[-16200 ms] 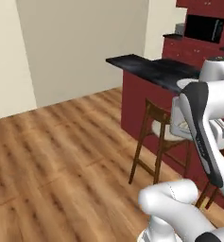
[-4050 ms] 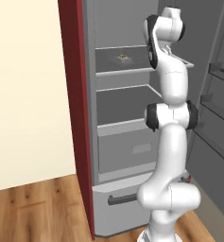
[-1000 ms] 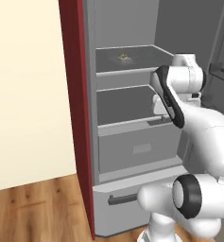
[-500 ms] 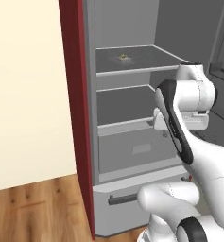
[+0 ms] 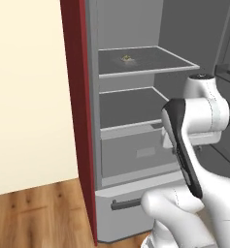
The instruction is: Place two dumplings into each of the tupperware containers and then place the containers in the fridge.
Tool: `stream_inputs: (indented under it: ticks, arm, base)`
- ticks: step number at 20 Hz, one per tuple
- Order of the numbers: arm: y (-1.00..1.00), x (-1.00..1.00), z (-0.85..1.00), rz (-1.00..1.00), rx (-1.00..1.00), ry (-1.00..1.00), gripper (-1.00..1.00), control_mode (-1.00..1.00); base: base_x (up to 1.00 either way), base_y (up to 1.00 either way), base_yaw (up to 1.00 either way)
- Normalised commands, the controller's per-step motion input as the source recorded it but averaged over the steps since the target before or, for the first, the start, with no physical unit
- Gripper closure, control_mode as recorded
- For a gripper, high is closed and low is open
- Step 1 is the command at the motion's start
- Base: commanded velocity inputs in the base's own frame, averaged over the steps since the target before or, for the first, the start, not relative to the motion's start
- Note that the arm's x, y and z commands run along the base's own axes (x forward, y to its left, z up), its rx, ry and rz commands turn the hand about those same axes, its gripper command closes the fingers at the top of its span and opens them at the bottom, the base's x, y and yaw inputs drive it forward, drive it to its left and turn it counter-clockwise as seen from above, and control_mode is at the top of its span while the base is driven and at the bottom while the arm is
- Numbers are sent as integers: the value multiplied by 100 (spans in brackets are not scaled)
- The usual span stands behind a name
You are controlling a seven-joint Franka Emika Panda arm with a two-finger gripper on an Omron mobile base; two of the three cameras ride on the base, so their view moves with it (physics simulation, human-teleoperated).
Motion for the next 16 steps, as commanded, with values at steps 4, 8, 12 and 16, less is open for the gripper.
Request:
stream_inputs:
  ticks: [4, 8, 12, 16]
  arm:
    - [16, -1, 0, 0, 0, -1, -100, 100]
    - [0, 0, 0, 0, 0, 0, -100, 100]
    - [0, 0, 0, 0, 0, 0, -100, 100]
    - [0, 0, 0, 0, 0, 0, -100, 100]
  base:
    - [-24, 12, 0]
    - [-100, 5, 7]
    - [-100, 49, 49]
    - [-88, 67, 82]
